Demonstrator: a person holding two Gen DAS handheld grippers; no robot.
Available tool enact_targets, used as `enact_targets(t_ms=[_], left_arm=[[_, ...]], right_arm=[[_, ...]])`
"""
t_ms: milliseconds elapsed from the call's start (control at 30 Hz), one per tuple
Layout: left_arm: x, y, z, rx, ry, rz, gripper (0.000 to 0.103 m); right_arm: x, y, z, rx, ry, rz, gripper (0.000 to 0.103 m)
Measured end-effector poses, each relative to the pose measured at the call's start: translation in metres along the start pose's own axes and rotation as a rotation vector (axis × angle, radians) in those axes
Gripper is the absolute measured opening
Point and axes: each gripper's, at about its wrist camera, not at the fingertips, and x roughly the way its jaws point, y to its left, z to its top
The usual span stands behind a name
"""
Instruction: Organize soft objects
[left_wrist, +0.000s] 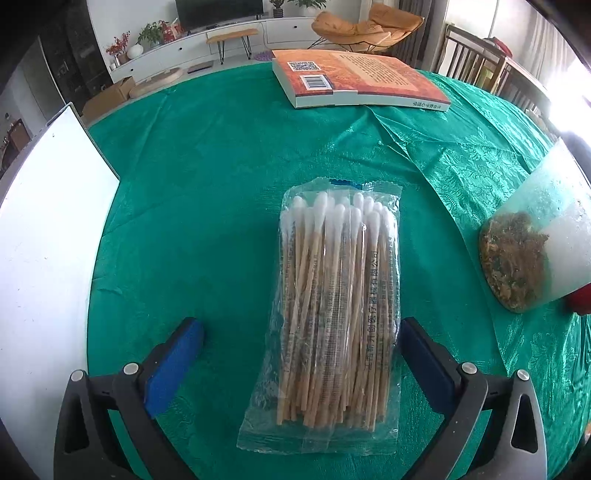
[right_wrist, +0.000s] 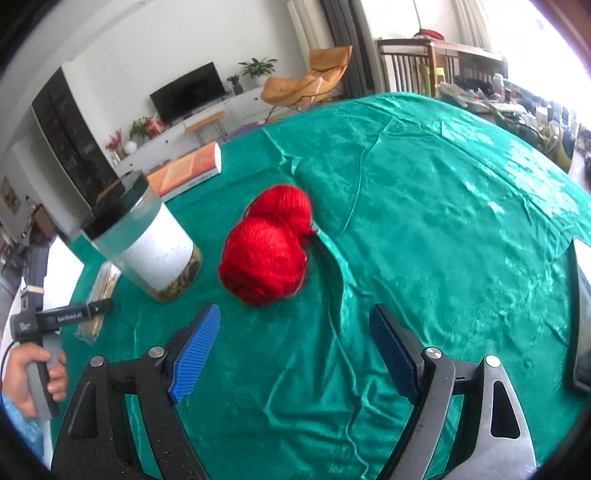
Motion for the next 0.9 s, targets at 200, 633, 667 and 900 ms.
enact_targets(t_ms=[200, 633, 667, 900], left_arm=[[-0.011, -0.007, 0.0, 0.048, -0.053, -0.022, 0.051], [-0.053, 0.004, 0.021, -0.07, -0.109, -0.183, 0.032], [-0.059, 0.006, 0.021, -0.074, -0.119, -0.189, 0.032], [-0.106, 0.03, 0.022, -0.161, -0.184, -0.266, 0.032]], right_arm=[[0.079, 0.02, 0.051, -0.077, 0.267, 0.06, 0.082], [0.092, 0.074, 0.084, -0.38, 0.298, -0.081, 0.046], [0.086, 0.074, 0.087, -0.378, 0.275, -0.083, 0.046], [0.019, 0.106, 0.121, -0.391, 0.132, -0.038, 0.046]])
